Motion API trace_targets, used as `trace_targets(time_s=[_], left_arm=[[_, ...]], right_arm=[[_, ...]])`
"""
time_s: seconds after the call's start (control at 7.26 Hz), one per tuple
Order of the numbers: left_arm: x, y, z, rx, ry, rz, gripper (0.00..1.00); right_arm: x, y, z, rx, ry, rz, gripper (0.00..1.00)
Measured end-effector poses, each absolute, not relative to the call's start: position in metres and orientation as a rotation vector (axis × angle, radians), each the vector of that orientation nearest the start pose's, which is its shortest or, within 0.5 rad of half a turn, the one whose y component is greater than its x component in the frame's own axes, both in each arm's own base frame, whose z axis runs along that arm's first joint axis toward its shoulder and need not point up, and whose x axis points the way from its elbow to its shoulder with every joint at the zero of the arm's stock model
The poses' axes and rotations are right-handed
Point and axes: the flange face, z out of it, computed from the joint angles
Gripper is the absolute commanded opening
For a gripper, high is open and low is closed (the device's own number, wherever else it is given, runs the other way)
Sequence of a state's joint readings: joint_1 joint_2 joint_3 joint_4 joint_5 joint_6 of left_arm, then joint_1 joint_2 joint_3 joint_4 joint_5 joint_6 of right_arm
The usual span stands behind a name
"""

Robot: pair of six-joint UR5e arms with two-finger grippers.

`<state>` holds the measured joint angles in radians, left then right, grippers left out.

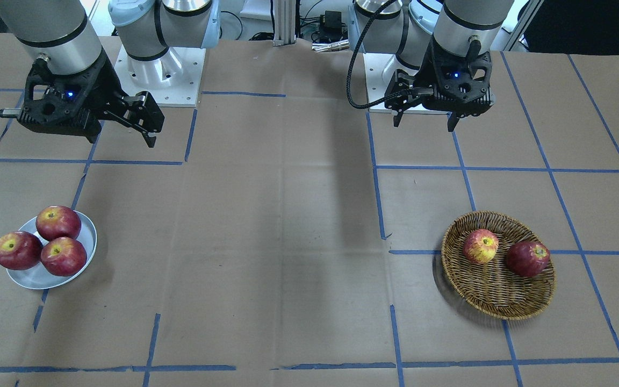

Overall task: Transfer apple from basket to plate
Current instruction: 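Lower the left gripper toward the yellow-red striped apple in the basket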

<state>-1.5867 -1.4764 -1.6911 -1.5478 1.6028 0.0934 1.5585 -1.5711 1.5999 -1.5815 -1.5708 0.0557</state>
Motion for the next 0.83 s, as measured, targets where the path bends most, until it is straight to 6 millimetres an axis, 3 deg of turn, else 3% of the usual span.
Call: trace_targets(time_s=[0.41, 0.83], left_arm=[[-0.132, -0.455, 0.463, 0.159, 3.091, 0.037, 0.99], [-0.085, -0.486, 0.435, 0.162, 3.095, 0.069, 0.99]], right_arm=[[0.127, -0.491, 0.475, 0.107, 3.14, 0.028, 1.0], [0.127, -0.491, 0.475, 0.107, 3.14, 0.029, 1.0]])
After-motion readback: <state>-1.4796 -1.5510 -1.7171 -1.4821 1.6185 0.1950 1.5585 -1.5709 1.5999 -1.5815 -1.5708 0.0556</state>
